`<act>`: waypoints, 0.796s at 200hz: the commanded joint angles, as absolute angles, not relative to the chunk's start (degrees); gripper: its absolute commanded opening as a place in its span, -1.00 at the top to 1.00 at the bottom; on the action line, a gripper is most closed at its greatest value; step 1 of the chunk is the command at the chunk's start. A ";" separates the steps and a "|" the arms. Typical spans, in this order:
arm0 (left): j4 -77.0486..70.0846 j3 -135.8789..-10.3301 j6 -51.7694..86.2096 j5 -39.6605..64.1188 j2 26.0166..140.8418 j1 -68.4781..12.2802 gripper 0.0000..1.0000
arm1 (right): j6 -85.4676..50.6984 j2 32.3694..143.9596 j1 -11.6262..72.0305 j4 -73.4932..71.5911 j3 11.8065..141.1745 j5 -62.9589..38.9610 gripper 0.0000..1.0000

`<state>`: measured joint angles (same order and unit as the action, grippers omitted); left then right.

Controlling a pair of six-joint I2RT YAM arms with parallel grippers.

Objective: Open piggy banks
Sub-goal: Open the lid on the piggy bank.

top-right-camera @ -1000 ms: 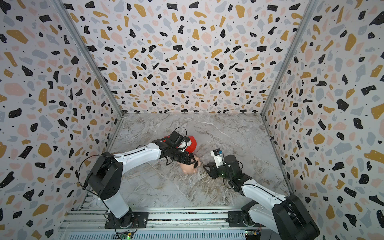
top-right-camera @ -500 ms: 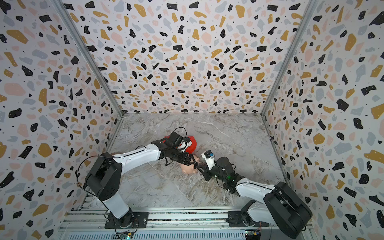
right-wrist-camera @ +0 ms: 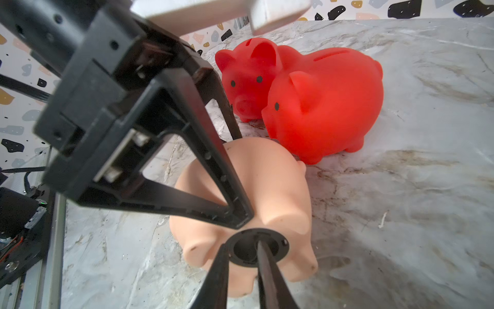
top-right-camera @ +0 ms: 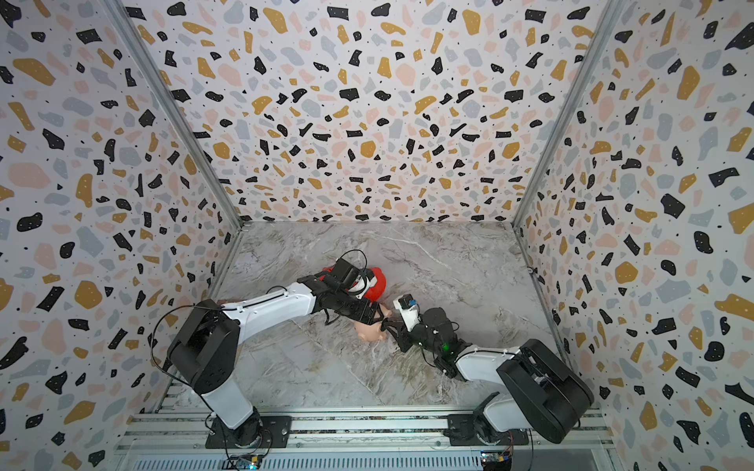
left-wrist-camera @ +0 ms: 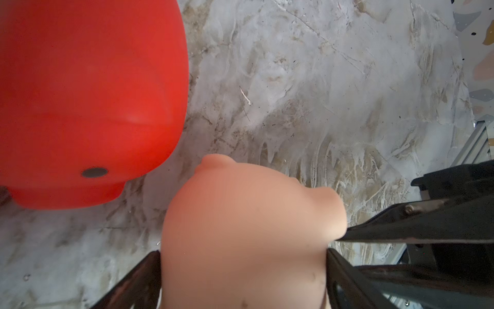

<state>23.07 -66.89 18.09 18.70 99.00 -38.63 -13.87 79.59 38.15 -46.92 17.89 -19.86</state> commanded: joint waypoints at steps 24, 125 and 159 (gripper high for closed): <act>29.27 -63.41 17.58 16.44 100.64 -38.55 -0.76 | -14.91 82.85 38.27 -51.19 18.50 -20.31 0.56; 28.61 -63.11 17.63 17.62 101.69 -38.40 -0.76 | -13.36 89.66 38.73 -56.65 21.61 -19.63 0.70; 28.21 -62.69 17.84 18.17 101.73 -38.30 -0.76 | -11.54 91.13 39.08 -56.50 23.20 -20.48 1.00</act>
<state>21.12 -66.22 18.15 18.59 99.00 -38.11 -13.39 90.80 38.33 -54.72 20.25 -19.84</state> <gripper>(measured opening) 0.880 0.049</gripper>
